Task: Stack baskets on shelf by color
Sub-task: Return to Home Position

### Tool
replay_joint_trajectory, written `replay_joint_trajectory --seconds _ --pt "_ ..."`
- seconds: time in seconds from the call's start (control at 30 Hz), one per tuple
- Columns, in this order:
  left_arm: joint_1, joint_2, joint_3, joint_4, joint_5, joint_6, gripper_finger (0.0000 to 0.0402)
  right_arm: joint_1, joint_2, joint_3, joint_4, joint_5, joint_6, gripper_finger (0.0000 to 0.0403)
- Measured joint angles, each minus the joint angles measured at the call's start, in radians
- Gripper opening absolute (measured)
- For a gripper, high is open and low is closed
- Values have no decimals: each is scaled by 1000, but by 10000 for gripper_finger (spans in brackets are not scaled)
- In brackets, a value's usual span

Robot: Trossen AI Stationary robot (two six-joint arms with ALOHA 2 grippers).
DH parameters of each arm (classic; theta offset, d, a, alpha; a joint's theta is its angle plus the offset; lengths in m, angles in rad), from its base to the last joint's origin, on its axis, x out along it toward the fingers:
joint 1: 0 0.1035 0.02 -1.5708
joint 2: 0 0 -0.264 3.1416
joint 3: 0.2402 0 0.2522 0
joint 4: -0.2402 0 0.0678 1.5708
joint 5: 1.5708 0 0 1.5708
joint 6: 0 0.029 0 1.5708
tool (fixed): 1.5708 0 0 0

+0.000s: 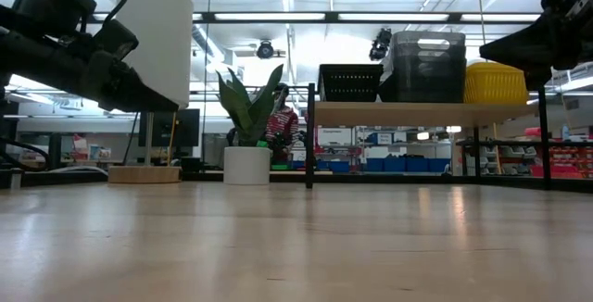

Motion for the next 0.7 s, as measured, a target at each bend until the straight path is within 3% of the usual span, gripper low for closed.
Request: replay_joint_trajectory --seconds 0.7 --pt "0 0 0 0 0 0 34 0 0 0 0 0 0 19"
